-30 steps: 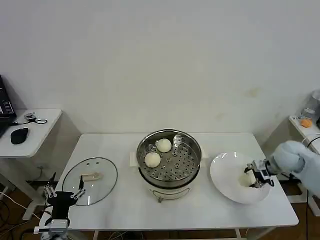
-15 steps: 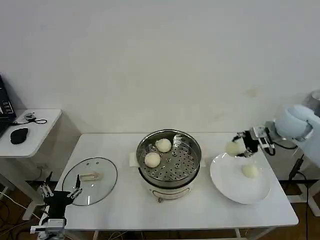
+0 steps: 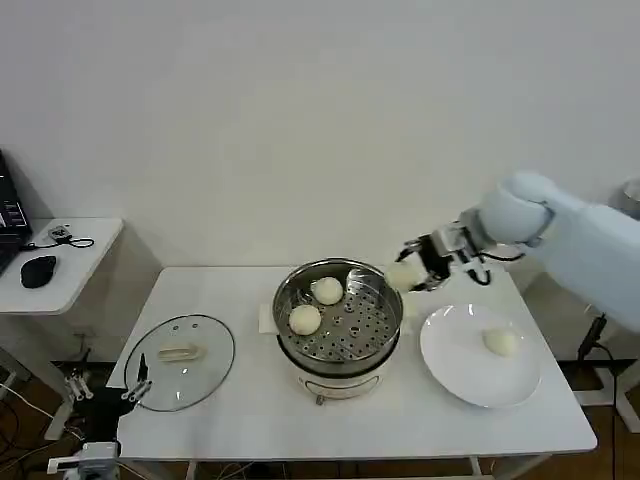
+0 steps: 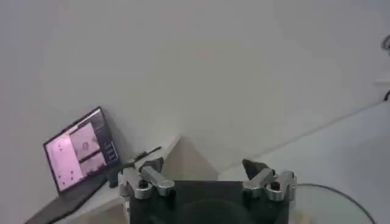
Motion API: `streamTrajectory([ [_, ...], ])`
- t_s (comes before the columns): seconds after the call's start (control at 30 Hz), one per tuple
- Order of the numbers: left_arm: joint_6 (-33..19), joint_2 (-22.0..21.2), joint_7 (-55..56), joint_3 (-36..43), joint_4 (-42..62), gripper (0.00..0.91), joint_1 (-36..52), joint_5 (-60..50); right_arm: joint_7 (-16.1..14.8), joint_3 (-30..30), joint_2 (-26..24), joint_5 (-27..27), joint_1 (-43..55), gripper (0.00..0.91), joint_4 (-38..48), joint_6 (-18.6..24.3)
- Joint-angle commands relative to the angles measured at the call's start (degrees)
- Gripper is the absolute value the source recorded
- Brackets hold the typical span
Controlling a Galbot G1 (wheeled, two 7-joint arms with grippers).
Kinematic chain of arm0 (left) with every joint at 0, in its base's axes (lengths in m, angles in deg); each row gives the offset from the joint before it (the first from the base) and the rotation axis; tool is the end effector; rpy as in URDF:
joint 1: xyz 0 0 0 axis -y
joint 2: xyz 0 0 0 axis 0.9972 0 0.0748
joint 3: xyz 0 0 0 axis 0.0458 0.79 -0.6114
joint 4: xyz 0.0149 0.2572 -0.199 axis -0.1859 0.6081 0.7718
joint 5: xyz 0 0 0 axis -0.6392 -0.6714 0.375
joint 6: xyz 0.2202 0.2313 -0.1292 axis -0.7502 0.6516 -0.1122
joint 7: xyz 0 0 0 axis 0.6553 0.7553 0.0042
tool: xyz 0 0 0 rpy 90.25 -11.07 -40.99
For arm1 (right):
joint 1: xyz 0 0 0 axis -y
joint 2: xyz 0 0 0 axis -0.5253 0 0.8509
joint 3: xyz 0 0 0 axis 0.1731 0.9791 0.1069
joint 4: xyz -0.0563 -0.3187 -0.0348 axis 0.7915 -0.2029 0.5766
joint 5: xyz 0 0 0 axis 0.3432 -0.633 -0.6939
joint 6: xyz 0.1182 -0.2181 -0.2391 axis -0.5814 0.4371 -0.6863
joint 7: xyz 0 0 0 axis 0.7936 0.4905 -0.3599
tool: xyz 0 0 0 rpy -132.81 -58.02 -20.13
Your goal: Take steamed baozi put them in steamer then cover it.
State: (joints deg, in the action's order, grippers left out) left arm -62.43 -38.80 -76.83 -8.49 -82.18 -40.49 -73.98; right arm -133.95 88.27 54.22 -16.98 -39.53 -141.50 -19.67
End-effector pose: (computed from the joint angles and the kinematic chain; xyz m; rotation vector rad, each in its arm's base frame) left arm 0.1547 0.1145 -0.2741 0.3949 -2.8768 -0.8002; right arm 0.4694 -0.0048 -0.0282 1.6288 -1.4098 1.8380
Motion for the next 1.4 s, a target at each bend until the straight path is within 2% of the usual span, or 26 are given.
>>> streamTrajectory([
  [0.03, 0.0, -0.4, 0.0, -1.3, -0.2, 0.907, -0.3, -0.1, 0.2, 4.1, 10.5, -0.2, 0.3, 0.675, 2.2, 2.5],
  [0.23, -0.1, -0.8, 0.1, -2.3, -0.3, 0.907, -1.0, -0.1, 1.6, 5.9, 12.2, -3.9, -1.8, 0.675, 1.4, 5.0],
  [0.5, -0.2, -1.3, 0.2, -2.3, -0.2, 0.907, -1.1, -0.3, 0.7, 7.4, 12.6, -5.7, -2.5, 0.675, 1.3, 8.1],
  [0.77, -0.2, -1.3, 0.2, -2.3, -0.3, 0.907, -1.1, -0.2, -1.2, 8.0, 11.8, -5.9, -2.0, 0.675, 1.4, 13.5],
  [1.23, -0.3, -1.3, 0.2, -2.3, -0.3, 0.907, -1.1, -0.2, -2.0, 9.3, 11.1, -5.3, -2.0, 0.675, 0.3, 16.2],
  [1.4, -0.3, -1.3, 0.2, -2.4, -0.3, 0.907, -1.1, -0.2, -2.4, 9.6, 10.8, -5.5, -1.9, 0.907, 0.4, 16.7],
])
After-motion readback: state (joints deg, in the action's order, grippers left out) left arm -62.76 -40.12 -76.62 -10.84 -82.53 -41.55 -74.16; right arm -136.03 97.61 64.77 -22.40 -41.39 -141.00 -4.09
